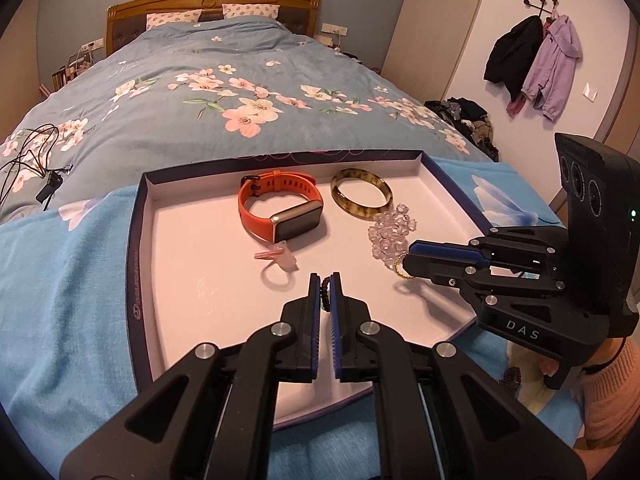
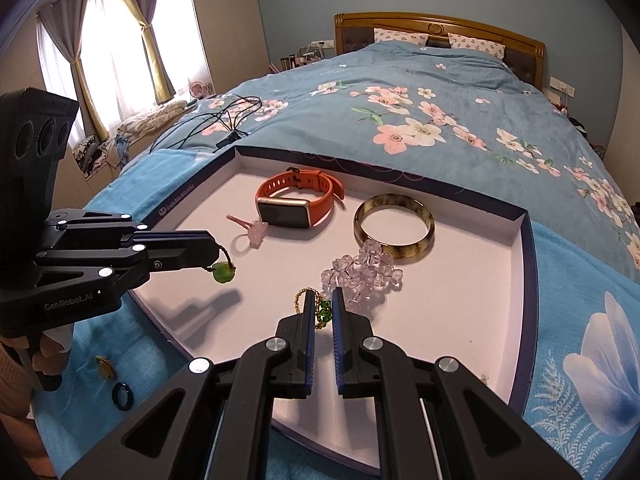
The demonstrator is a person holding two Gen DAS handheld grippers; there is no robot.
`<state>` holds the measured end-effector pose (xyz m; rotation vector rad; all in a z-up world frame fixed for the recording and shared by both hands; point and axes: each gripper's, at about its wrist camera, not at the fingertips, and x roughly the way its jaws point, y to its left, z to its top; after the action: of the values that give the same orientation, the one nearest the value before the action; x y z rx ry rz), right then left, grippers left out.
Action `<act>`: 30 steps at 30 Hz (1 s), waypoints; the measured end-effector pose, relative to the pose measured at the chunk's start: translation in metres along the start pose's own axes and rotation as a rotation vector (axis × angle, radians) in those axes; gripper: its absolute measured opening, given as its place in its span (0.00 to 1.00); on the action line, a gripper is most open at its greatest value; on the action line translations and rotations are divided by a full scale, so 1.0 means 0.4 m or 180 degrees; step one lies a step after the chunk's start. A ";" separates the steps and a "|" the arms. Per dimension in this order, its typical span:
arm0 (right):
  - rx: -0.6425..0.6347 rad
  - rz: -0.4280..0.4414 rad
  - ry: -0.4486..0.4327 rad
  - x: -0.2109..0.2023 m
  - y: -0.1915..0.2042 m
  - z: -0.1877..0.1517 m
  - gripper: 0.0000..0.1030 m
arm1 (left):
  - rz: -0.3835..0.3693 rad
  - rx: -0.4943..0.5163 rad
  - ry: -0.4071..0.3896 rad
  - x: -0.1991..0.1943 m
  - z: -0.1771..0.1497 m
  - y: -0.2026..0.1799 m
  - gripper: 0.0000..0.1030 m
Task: Organize jewelry
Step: 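Carry the ring and hair tie into the box lid and open both tools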
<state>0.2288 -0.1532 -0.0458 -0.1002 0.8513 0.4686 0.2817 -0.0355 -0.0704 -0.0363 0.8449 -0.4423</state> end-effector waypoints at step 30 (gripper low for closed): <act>0.0250 -0.0045 -0.0293 -0.115 -0.039 -0.027 0.17 | 0.0213 0.0061 -0.0401 -0.135 -0.022 -0.004 0.35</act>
<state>0.2019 -0.1866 -0.0203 -0.0122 0.7773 0.4228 0.2435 -0.0147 -0.0373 -0.0181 0.7159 -0.3811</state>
